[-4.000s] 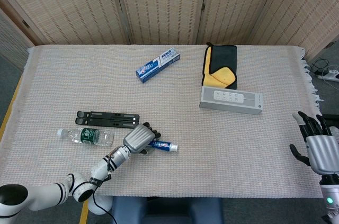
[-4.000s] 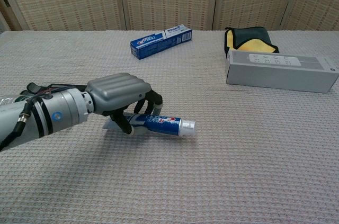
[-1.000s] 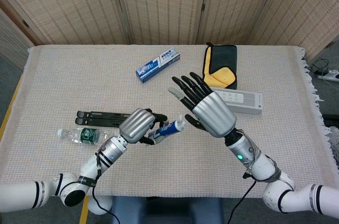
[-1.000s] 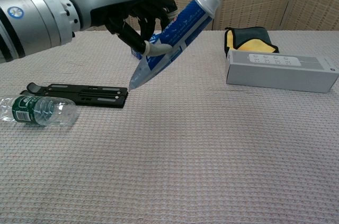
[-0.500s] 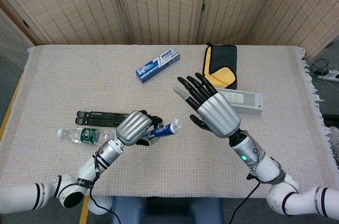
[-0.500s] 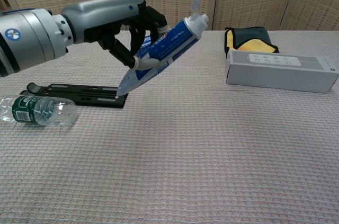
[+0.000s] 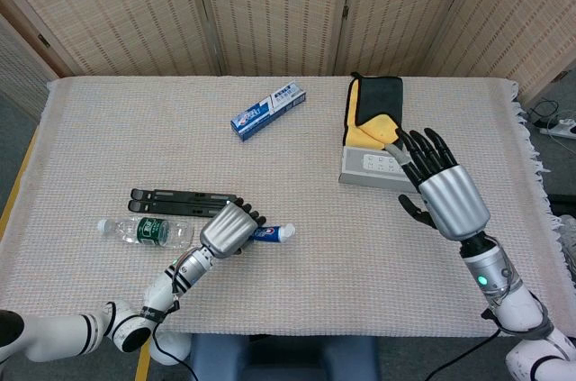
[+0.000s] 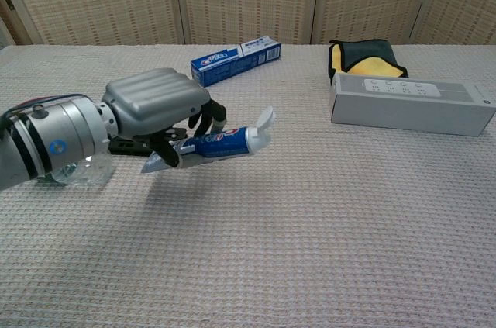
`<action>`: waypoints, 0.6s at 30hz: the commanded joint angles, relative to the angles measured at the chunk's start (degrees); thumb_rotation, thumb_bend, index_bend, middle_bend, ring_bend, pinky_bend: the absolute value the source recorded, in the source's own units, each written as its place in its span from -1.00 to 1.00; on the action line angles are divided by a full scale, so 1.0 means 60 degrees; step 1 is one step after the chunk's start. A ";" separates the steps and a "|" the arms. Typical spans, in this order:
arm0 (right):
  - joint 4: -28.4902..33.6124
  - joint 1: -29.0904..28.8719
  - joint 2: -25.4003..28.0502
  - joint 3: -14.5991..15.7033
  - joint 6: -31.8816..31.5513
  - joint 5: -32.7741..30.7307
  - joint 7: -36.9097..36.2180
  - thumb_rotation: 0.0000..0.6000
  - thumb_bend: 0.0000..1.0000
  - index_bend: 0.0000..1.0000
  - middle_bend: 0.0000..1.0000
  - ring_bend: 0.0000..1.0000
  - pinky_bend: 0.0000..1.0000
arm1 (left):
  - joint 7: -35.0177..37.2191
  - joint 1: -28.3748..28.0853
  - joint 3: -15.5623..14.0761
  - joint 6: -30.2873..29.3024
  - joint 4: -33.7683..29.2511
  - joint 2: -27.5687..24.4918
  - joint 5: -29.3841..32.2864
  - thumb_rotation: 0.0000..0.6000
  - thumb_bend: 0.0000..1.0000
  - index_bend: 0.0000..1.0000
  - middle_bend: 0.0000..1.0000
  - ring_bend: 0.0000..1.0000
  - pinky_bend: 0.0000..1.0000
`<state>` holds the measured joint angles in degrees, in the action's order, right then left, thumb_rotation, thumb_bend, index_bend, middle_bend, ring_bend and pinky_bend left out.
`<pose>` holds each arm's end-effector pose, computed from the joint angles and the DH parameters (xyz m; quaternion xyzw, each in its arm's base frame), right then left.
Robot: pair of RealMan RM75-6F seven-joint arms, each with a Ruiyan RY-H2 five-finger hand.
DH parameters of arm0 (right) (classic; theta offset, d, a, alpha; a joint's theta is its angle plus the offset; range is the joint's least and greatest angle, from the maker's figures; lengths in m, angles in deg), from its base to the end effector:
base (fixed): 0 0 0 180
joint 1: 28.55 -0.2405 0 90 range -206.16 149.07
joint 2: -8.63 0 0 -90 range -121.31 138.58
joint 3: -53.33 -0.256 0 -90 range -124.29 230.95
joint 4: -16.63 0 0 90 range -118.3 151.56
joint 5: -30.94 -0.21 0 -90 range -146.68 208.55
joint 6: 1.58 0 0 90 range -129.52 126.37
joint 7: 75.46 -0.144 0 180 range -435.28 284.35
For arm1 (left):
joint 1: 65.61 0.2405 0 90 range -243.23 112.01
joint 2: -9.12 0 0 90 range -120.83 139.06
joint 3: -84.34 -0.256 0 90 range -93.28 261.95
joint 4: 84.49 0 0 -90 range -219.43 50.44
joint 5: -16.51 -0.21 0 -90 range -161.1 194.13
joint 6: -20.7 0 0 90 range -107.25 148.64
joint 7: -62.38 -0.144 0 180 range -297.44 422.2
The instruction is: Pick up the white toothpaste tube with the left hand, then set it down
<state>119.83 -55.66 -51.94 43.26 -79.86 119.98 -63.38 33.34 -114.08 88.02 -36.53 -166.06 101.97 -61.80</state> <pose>-0.1658 -0.2867 0.1618 0.6895 -0.2094 0.4881 0.4923 -0.1024 0.3214 -0.0482 -0.8412 -0.1629 -0.3626 0.3666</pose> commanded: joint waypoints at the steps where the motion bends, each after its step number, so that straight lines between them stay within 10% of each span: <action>1: -0.0323 0.0142 -0.0115 0.0136 0.0020 -0.0083 -0.0390 1.00 -0.25 -1.00 -1.00 -0.92 -0.94 | -0.1075 0.0119 -0.0154 0.0142 0.0507 0.0688 0.0515 1.00 -0.04 -0.59 -0.22 -0.38 -0.29; 9: -0.0933 0.0328 -0.0222 0.0298 0.0186 -0.0259 -0.1049 1.00 -0.25 -1.00 -1.00 -0.92 -0.94 | -0.1975 0.0380 -0.0063 -0.0036 0.0438 0.0683 0.1060 1.00 -0.14 -1.00 -0.59 -0.68 -0.48; 16: -0.1163 0.0600 0.0123 0.0556 0.0412 -0.0434 -0.1674 1.00 -0.25 -1.00 -1.00 -0.92 -0.94 | -0.0888 0.0977 0.0388 -0.0609 -0.0832 -0.0519 0.1533 1.00 -0.14 -0.91 -0.60 -0.69 -0.53; 18: -0.1378 0.1010 0.0446 0.0782 0.0327 -0.0634 -0.2207 1.00 -0.25 -1.00 -1.00 -0.92 -0.94 | -0.0456 0.1695 0.0588 -0.1234 -0.2013 -0.1984 0.2139 1.00 -0.14 -0.89 -0.60 -0.69 -0.57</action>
<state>112.64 -51.64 -50.82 46.83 -77.63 117.18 -74.25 27.51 -108.21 90.05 -40.15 -171.14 98.05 -52.60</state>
